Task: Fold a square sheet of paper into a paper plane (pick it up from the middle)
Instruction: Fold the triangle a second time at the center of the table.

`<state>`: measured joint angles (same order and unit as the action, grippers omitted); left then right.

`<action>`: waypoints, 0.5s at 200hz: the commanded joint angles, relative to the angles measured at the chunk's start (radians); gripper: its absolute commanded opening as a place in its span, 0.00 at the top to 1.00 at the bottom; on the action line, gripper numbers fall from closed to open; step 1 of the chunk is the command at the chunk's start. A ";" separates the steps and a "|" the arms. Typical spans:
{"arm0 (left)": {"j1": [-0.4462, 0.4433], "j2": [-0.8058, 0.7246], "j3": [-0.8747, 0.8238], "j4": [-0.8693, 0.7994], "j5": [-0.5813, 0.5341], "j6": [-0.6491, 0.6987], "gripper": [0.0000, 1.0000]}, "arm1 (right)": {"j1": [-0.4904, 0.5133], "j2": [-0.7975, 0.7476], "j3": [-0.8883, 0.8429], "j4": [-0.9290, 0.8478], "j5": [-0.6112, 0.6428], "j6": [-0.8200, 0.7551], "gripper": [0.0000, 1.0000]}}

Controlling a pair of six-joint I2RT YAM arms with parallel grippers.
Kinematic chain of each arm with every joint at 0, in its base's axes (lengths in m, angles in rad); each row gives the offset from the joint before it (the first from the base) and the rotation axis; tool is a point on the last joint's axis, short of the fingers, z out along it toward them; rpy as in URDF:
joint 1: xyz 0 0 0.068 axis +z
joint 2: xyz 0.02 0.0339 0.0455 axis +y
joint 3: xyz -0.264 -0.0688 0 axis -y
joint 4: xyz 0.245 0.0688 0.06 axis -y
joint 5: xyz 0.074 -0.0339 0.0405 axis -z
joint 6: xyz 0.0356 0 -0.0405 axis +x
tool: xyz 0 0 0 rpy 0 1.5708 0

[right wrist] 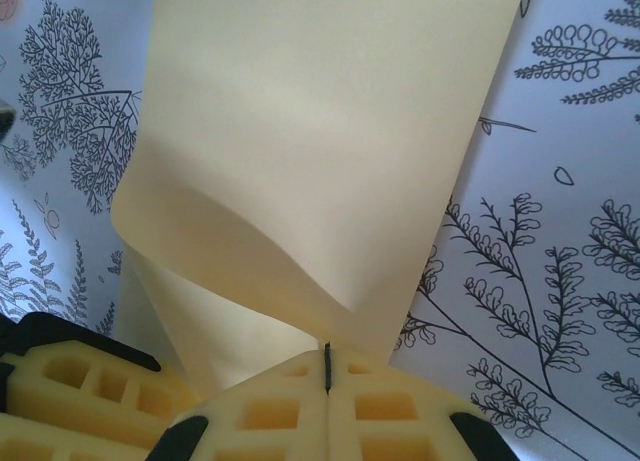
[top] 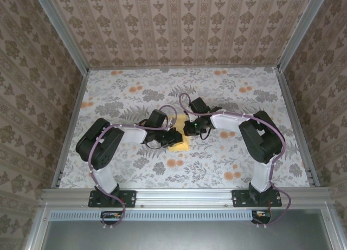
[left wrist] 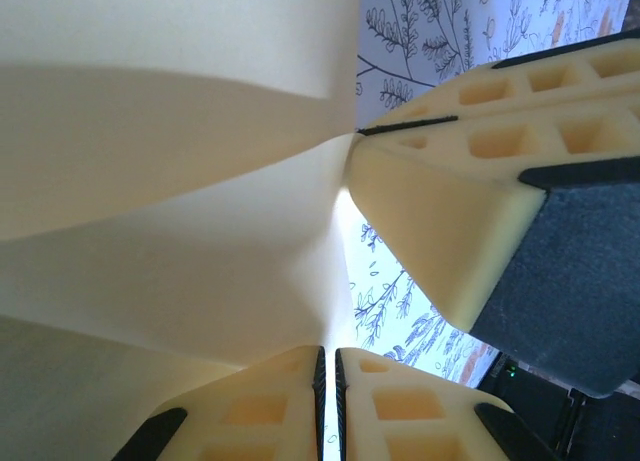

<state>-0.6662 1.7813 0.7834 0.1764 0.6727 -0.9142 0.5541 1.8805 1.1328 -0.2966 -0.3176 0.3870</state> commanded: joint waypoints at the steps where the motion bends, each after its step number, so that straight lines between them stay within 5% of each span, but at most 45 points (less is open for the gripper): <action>1: 0.006 0.001 0.019 -0.012 -0.005 0.026 0.85 | -0.006 0.016 0.026 -0.035 0.020 -0.025 0.97; 100: 0.017 -0.046 0.022 -0.017 -0.055 0.034 0.85 | -0.008 -0.023 0.018 -0.064 0.051 -0.038 0.97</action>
<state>-0.6529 1.7451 0.7845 0.1677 0.6292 -0.9108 0.5522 1.8786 1.1336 -0.3256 -0.2905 0.3653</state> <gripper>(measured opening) 0.145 0.057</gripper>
